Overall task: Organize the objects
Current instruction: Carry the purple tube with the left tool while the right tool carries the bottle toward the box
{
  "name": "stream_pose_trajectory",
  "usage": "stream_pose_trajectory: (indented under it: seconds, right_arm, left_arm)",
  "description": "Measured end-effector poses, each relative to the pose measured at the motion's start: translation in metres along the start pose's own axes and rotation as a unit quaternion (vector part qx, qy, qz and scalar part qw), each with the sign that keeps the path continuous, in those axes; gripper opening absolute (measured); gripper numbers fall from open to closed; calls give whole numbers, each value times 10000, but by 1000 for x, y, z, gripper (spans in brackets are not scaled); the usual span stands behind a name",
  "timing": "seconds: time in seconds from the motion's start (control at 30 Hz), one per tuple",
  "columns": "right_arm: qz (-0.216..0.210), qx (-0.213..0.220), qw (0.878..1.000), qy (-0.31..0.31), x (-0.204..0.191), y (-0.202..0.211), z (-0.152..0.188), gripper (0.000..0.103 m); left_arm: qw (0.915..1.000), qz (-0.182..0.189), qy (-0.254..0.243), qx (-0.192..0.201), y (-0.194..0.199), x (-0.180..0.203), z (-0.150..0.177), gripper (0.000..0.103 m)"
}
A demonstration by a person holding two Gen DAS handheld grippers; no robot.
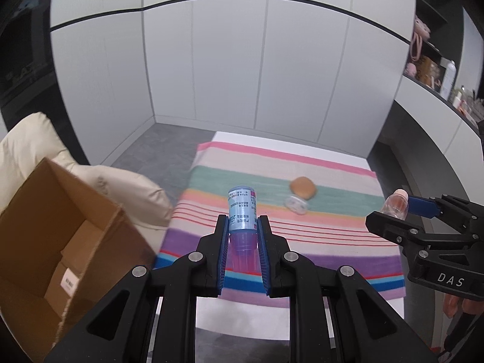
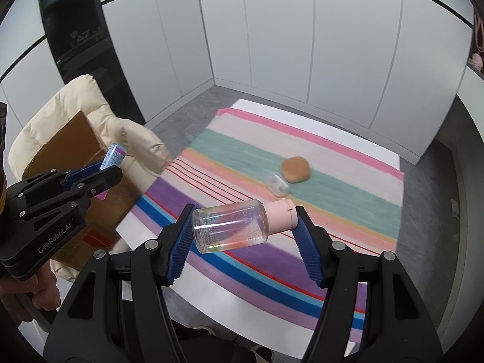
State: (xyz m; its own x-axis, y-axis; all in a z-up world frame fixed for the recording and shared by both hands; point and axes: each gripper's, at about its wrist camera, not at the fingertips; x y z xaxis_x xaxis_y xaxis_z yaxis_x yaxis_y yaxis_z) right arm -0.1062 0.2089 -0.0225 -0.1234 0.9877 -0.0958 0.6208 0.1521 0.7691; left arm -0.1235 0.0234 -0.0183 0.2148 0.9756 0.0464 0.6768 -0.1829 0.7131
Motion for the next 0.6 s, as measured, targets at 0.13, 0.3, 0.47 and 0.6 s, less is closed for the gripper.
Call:
stream_pose_trajectory:
  seconds: [0.13,0.3,0.47,0.6]
  right_arm:
    - [-96,13,9999,130,-20,-6,-5,66]
    - [-217,34,9993,298,-47,-12,-11,66]
    - [-327,33,9984,457,-72,-19,-15,66]
    - [-412,37,9975,565,-89,-21,-16,66]
  left_arm:
    - [9998,-128,160,15,6,-21,5,19]
    - [9992,-271,297,73,15,-44,10,19]
    - [9982,-404,441,100,22,-65,15,19]
    - [9970,-518,569,119,29,-82,18,19]
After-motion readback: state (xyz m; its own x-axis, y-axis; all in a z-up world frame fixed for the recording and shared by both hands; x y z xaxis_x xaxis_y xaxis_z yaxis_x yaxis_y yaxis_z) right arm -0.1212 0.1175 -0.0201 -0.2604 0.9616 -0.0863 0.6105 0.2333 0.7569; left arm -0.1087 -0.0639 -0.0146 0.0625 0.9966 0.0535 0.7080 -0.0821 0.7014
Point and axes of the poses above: each gripper's, at about its wrist camera, not at the fingertips, and y roughly against the way its jaws point, x to its right, z to its underside, and after that the axes turned 1 degree about -z, right-handed
